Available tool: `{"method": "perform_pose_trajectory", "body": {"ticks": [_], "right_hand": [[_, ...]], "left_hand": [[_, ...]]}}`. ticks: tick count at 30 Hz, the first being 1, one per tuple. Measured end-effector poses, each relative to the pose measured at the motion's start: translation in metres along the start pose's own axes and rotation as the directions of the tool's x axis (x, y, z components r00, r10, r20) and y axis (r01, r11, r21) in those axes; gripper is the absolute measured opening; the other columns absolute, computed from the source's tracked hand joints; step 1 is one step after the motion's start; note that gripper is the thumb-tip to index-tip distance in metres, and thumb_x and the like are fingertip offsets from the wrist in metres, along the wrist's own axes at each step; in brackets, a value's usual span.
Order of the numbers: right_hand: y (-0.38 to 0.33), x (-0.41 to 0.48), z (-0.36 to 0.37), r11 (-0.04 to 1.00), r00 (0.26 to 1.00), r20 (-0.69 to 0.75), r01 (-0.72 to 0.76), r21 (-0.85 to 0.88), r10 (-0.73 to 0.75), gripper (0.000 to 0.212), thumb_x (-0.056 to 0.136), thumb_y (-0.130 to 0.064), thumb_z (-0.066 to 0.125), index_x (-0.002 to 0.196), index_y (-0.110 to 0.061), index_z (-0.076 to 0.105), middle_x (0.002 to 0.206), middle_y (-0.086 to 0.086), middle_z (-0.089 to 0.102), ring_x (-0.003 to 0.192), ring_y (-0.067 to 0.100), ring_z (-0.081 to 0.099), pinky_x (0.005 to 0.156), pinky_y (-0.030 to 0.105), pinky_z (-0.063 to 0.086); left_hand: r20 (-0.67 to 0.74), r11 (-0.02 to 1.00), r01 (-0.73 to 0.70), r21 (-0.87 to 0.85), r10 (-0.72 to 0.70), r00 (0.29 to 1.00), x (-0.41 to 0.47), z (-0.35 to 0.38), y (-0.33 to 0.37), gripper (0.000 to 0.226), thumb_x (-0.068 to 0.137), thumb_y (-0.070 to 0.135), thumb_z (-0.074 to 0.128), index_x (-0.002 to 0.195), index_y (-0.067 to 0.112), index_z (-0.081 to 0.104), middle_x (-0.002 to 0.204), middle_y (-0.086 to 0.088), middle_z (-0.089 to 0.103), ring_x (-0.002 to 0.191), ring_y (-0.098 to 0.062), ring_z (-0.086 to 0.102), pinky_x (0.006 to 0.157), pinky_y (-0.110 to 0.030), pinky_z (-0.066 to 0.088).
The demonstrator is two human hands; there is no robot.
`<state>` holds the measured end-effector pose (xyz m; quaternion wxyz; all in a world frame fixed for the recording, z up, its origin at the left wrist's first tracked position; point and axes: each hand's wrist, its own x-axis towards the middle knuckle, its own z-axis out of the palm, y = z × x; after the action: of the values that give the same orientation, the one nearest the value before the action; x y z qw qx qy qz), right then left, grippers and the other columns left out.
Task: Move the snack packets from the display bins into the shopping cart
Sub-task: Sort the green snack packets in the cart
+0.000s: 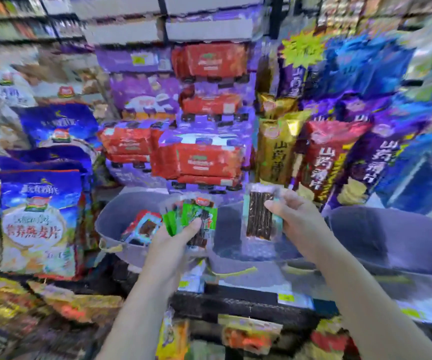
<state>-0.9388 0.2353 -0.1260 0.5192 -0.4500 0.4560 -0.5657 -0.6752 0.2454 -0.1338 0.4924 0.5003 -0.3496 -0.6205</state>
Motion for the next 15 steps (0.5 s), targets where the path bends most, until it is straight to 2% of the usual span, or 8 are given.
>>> {"method": "perform_pose_trajectory", "body": {"ticks": [2, 3, 6, 9, 10, 13, 14, 15], "right_hand": [[0.003, 0.005, -0.023, 0.997, 0.998, -0.041, -0.055, -0.058, 0.052, 0.017, 0.085, -0.027, 0.074, 0.099, -0.017, 0.076, 0.104, 0.014, 0.076, 0.095, 0.028, 0.076, 0.082, 0.044, 0.061], [0.005, 0.008, -0.032, 0.993, 0.995, -0.054, -0.09, -0.078, 0.086, 0.023, 0.086, -0.029, 0.075, 0.104, -0.014, 0.074, 0.106, 0.015, 0.076, 0.098, 0.029, 0.076, 0.081, 0.045, 0.062], [0.016, 0.019, -0.044, 0.968, 0.98, -0.067, -0.194, -0.163, 0.185, 0.012, 0.095, -0.031, 0.073, 0.107, -0.032, 0.076, 0.104, -0.004, 0.079, 0.104, 0.019, 0.075, 0.085, 0.038, 0.062], [0.029, 0.031, -0.044, 0.936, 0.963, -0.104, -0.266, -0.229, 0.248, 0.009, 0.095, -0.027, 0.073, 0.101, -0.032, 0.077, 0.103, -0.003, 0.08, 0.1, 0.017, 0.076, 0.098, 0.049, 0.057], [0.034, 0.033, -0.043, 0.93, 0.956, -0.114, -0.291, -0.225, 0.272, 0.009, 0.096, -0.024, 0.073, 0.102, -0.028, 0.078, 0.102, 0.001, 0.08, 0.099, 0.02, 0.076, 0.098, 0.053, 0.057], [0.047, 0.041, -0.039, 0.917, 0.936, -0.172, -0.339, -0.211, 0.306, 0.016, 0.095, -0.013, 0.072, 0.108, -0.02, 0.077, 0.105, 0.009, 0.078, 0.102, 0.03, 0.075, 0.097, 0.062, 0.054], [0.051, 0.045, -0.038, 0.913, 0.929, -0.181, -0.357, -0.198, 0.323, 0.019, 0.095, -0.01, 0.072, 0.111, -0.019, 0.077, 0.108, 0.011, 0.078, 0.105, 0.032, 0.074, 0.097, 0.064, 0.053], [0.054, 0.05, -0.037, 0.906, 0.918, -0.186, -0.382, -0.183, 0.349, 0.022, 0.095, -0.008, 0.072, 0.114, -0.017, 0.076, 0.109, 0.012, 0.078, 0.107, 0.032, 0.074, 0.097, 0.064, 0.053]], "left_hand": [[0.024, 0.999, 0.029, 0.022, -0.029, 0.999, 0.015, 0.02, -0.008, 0.008, 0.092, 0.019, 0.079, 0.099, 0.024, 0.082, 0.098, -0.007, 0.081, 0.076, -0.028, 0.075, 0.066, -0.039, 0.059], [0.023, 0.999, 0.036, 0.026, -0.037, 0.999, 0.022, 0.028, -0.011, 0.012, 0.093, 0.016, 0.079, 0.104, 0.019, 0.081, 0.102, -0.01, 0.081, 0.085, -0.032, 0.075, 0.066, -0.04, 0.06], [0.014, 0.993, 0.086, 0.075, -0.088, 0.996, 0.046, 0.045, -0.022, 0.025, 0.093, 0.012, 0.079, 0.117, 0.008, 0.076, 0.112, -0.016, 0.08, 0.1, -0.038, 0.073, 0.076, -0.046, 0.062], [-0.018, 0.986, 0.124, 0.115, -0.123, 0.992, 0.073, 0.054, -0.037, 0.024, 0.092, 0.008, 0.08, 0.115, 0.006, 0.075, 0.106, -0.016, 0.081, 0.096, -0.034, 0.076, 0.091, -0.054, 0.061], [-0.027, 0.982, 0.129, 0.136, -0.127, 0.992, 0.081, 0.057, -0.041, 0.023, 0.091, 0.007, 0.08, 0.114, 0.005, 0.074, 0.103, -0.017, 0.081, 0.09, -0.031, 0.076, 0.09, -0.053, 0.062], [-0.046, 0.958, 0.132, 0.254, -0.125, 0.991, 0.102, 0.065, -0.053, 0.014, 0.092, 0.005, 0.08, 0.103, 0.007, 0.073, 0.095, -0.017, 0.079, 0.069, -0.02, 0.073, 0.063, -0.032, 0.059], [-0.04, 0.952, 0.139, 0.273, -0.134, 0.99, 0.108, 0.068, -0.056, 0.011, 0.093, 0.004, 0.078, 0.103, 0.007, 0.073, 0.093, -0.015, 0.078, 0.068, -0.02, 0.073, 0.061, -0.03, 0.057], [-0.024, 0.946, 0.146, 0.29, -0.146, 0.989, 0.114, 0.071, -0.059, 0.011, 0.095, 0.002, 0.076, 0.104, 0.007, 0.073, 0.096, -0.015, 0.077, 0.074, -0.022, 0.072, 0.067, -0.034, 0.058]]}}
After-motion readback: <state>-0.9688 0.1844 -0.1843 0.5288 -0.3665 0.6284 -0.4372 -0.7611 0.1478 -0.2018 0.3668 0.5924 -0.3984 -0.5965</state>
